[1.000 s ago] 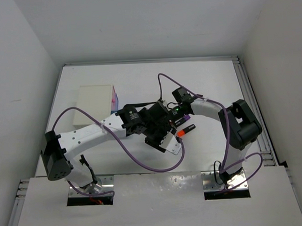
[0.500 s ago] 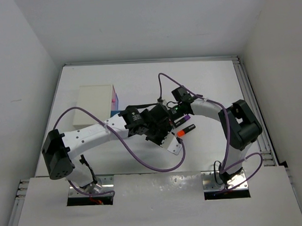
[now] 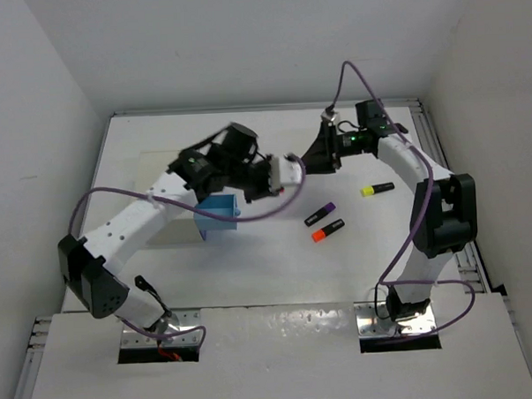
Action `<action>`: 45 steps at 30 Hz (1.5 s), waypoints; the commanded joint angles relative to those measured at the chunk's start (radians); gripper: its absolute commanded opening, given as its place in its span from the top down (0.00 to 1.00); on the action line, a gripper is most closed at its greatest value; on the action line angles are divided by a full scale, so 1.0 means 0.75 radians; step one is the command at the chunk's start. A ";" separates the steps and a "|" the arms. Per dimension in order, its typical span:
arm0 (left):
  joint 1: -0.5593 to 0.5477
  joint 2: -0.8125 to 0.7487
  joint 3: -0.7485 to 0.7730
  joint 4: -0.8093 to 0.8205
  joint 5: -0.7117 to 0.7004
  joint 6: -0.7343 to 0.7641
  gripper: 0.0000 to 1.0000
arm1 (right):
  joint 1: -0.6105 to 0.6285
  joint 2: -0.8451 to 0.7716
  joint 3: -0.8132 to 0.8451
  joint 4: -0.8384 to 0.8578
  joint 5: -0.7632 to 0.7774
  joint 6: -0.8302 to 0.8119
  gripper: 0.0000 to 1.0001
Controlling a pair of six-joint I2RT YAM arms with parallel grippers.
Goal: Sort the stationery into containers
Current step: Place the pen in the drawer.
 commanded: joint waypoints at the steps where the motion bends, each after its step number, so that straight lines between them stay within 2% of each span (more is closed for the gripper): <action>1: 0.219 -0.121 0.099 0.117 0.146 -0.264 1.00 | -0.071 -0.012 0.077 -0.325 0.082 -0.330 0.48; 3: 0.305 -0.144 0.095 0.121 0.228 -0.295 1.00 | -0.082 -0.016 0.077 -0.423 0.097 -0.432 0.48; 7: 0.448 -0.156 0.058 0.084 0.300 -0.299 1.00 | -0.080 -0.026 0.053 -0.448 0.134 -0.470 0.49; 18: 0.649 -0.121 -0.091 -0.044 0.429 -0.126 1.00 | -0.064 -0.034 0.030 -0.407 0.154 -0.433 0.51; 32: 0.668 -0.074 -0.222 -0.135 0.247 0.130 1.00 | -0.066 -0.020 0.057 -0.505 0.201 -0.541 0.50; 38: 0.666 -0.005 -0.173 -0.200 0.148 0.263 0.97 | -0.076 -0.018 0.071 -0.579 0.240 -0.619 0.50; 41: 0.665 0.026 -0.144 -0.233 0.122 0.288 0.89 | -0.080 -0.022 0.095 -0.638 0.328 -0.704 0.50; 42: 0.663 0.030 -0.130 -0.239 0.114 0.286 0.79 | -0.072 -0.018 0.108 -0.665 0.415 -0.737 0.51; 43: 0.663 0.034 -0.120 -0.245 0.105 0.284 0.73 | -0.066 -0.012 0.124 -0.697 0.463 -0.780 0.52; 44: 0.665 0.042 -0.108 -0.251 0.097 0.286 0.62 | -0.047 -0.008 0.152 -0.754 0.514 -0.851 0.52; 45: 0.665 0.044 -0.087 -0.255 0.089 0.282 0.56 | -0.037 -0.002 0.173 -0.775 0.607 -0.854 0.54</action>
